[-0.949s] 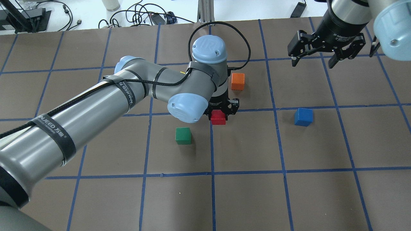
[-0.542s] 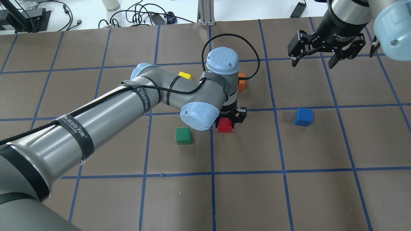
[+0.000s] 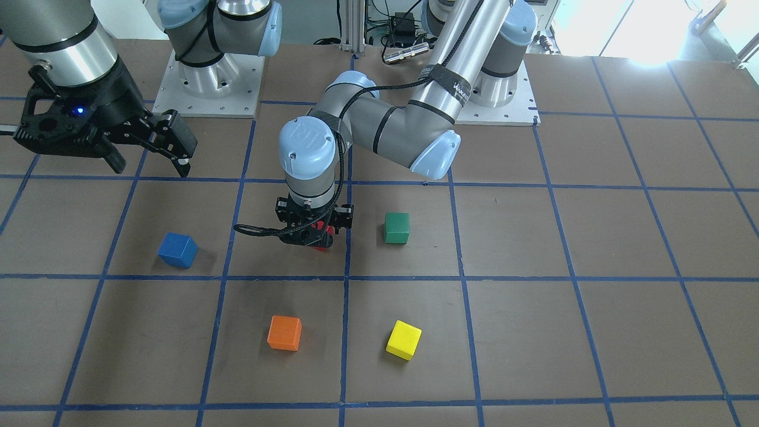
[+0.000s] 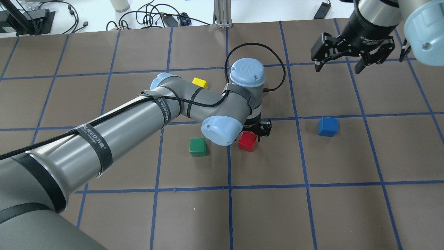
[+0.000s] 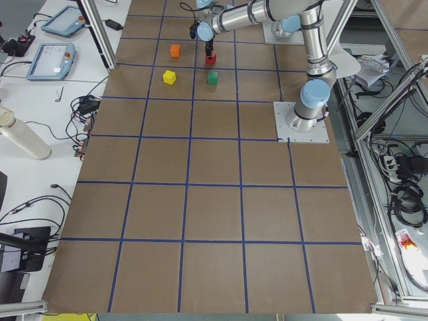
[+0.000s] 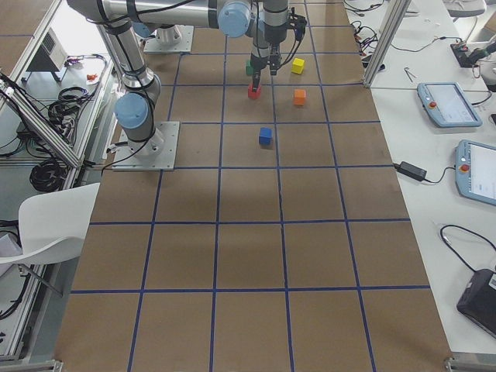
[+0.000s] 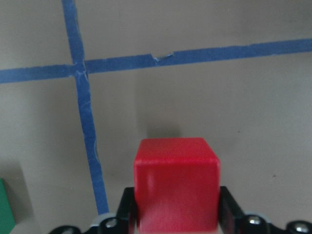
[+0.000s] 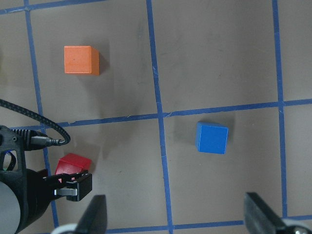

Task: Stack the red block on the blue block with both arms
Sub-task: 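Lower the red cube onto the table and open the left gripper, then withdraw the left arm while the right gripper moves over the red cube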

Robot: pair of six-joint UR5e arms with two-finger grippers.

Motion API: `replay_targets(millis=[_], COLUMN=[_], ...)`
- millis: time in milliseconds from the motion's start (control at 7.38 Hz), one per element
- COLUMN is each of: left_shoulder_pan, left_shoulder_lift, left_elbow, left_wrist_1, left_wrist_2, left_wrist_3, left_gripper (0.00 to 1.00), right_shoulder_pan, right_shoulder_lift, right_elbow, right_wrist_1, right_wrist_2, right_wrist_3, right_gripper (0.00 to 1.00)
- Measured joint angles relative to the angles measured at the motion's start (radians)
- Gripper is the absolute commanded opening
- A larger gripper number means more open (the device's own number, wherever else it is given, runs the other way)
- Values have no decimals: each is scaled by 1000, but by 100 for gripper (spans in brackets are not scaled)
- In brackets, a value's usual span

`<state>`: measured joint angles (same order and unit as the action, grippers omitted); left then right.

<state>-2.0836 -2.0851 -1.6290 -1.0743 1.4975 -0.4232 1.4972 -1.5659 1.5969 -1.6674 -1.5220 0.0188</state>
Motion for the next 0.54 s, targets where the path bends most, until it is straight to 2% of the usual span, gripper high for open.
replay_targets(millis=[271, 542], left_shoulder_pan=[37, 173], left_shoulder_lift=[59, 148], left_elbow=[-2, -4], left_wrist_1=[-11, -56], left_wrist_2=[5, 7], left_wrist_3=[18, 93], left_gripper=[100, 100], right_shoulder_pan=[2, 18], right_shoulder_lift=[3, 3], right_elbow=[3, 38], right_wrist_1=[1, 1], right_wrist_2=[7, 18], right_wrist_3=[10, 45], right_gripper=[100, 100])
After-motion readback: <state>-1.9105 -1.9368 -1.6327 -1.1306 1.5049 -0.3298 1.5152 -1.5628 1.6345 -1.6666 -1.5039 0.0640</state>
